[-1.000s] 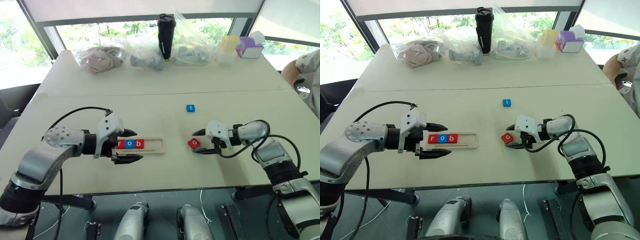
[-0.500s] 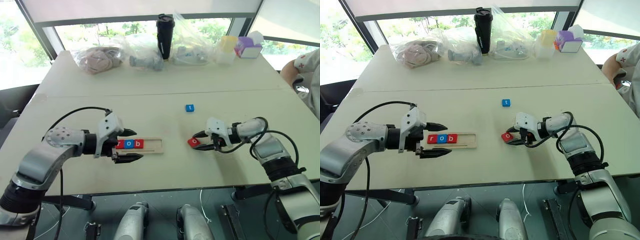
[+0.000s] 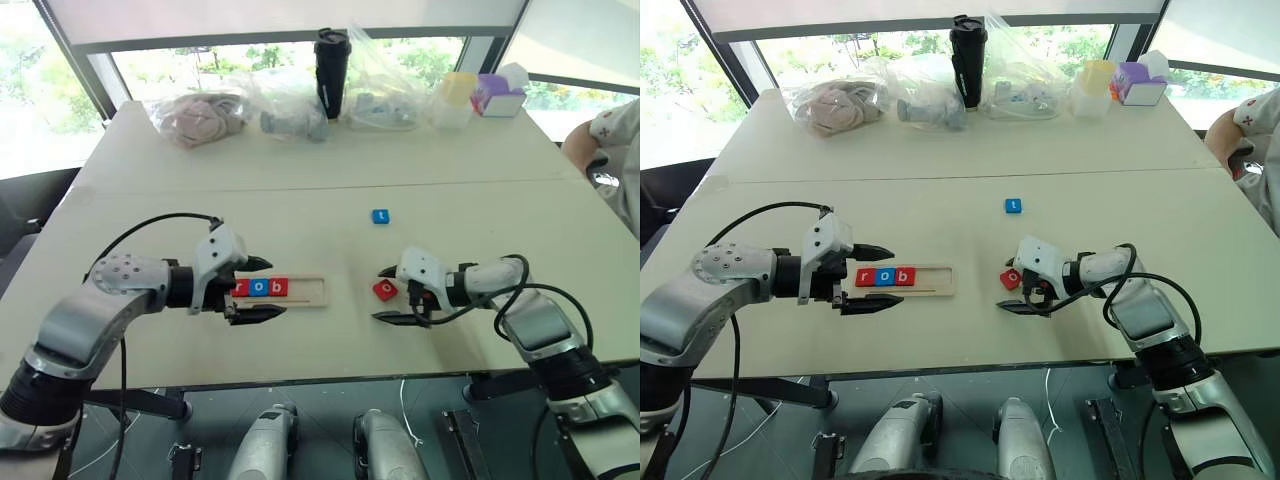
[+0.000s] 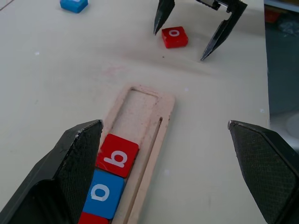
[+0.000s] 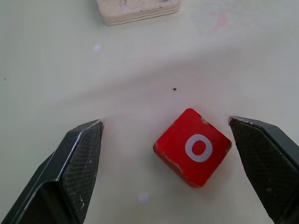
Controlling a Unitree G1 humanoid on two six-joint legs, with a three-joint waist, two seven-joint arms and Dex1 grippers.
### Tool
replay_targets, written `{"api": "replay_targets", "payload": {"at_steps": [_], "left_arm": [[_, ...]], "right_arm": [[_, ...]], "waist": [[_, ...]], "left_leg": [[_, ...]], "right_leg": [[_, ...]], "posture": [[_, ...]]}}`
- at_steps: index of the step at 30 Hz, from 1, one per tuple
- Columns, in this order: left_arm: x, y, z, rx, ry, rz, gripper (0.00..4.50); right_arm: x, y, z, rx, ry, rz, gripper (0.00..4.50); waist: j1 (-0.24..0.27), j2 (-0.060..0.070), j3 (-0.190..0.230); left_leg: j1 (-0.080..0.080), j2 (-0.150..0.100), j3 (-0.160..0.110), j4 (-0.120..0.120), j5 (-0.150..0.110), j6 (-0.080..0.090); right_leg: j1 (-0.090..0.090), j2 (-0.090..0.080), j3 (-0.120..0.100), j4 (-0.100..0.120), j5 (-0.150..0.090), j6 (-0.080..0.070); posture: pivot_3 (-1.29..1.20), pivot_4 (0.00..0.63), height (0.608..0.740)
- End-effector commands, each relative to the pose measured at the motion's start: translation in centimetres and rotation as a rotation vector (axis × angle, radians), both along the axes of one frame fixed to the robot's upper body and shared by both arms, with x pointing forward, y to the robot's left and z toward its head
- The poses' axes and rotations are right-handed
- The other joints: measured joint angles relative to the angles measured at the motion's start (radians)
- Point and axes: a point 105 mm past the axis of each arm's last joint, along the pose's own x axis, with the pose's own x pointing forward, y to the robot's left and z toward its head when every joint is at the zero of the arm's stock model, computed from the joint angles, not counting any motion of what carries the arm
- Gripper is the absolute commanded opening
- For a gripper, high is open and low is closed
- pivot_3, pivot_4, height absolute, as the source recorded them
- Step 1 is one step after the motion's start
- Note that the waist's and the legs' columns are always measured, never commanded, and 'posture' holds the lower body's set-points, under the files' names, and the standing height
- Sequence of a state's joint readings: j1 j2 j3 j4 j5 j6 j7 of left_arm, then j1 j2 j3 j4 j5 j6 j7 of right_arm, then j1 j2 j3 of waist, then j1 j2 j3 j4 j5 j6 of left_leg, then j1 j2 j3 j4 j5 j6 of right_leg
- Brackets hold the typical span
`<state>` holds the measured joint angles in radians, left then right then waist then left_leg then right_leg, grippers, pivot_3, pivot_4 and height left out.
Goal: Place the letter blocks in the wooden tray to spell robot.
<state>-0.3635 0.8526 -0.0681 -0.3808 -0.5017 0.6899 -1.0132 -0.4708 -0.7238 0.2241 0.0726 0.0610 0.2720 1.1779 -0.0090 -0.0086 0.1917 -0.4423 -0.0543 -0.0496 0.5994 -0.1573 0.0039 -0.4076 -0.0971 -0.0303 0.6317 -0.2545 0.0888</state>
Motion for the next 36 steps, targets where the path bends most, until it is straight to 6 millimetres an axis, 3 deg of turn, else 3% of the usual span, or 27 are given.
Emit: {"api": "replay_targets", "payload": {"at_steps": [1,9,17,27,36], "left_arm": [[0.1,-0.3,0.4,0.003,-0.023,-0.024,4.50],[-0.2,-0.3,0.5,-0.007,-0.032,-0.007,4.50],[-0.6,0.0,0.4,-0.011,-0.032,0.029,4.50],[-0.8,0.2,0.2,-0.012,-0.024,0.050,4.50],[-0.6,0.6,0.2,-0.009,-0.024,0.062,4.50]], "right_arm": [[1.4,-1.0,2.2,-0.027,-0.067,0.072,4.39],[3.1,-1.9,2.0,-0.097,-0.021,0.162,4.39],[3.0,-0.6,0.5,-0.116,0.055,0.270,4.39],[2.6,-0.2,1.2,-0.133,0.024,0.341,0.17],[2.3,-0.2,2.3,-0.102,-0.012,0.304,0.07]], "waist": [[-0.002,0.000,0.000],[-0.003,0.000,0.000],[-0.004,0.000,0.000],[-0.003,0.000,0.000],[-0.002,0.000,0.000]], "left_leg": [[0.000,0.000,0.000,0.000,0.000,0.000],[0.000,0.000,0.000,0.000,0.000,0.000],[0.001,0.000,0.000,0.000,0.000,0.000],[0.001,0.000,0.000,0.000,0.001,-0.001],[0.001,0.000,-0.001,0.000,0.001,-0.002]], "right_leg": [[0.000,0.000,0.000,0.000,0.000,0.000],[0.000,0.001,0.000,0.000,0.002,0.003],[0.000,0.001,0.000,0.001,0.002,0.003],[0.000,0.002,0.000,0.001,0.002,0.003],[0.000,0.002,0.000,0.001,0.002,0.003]], "posture": [[0.00,0.150,0.740],[0.00,0.150,0.740],[0.00,0.150,0.740],[0.00,0.150,0.740],[0.00,0.150,0.740]]}}
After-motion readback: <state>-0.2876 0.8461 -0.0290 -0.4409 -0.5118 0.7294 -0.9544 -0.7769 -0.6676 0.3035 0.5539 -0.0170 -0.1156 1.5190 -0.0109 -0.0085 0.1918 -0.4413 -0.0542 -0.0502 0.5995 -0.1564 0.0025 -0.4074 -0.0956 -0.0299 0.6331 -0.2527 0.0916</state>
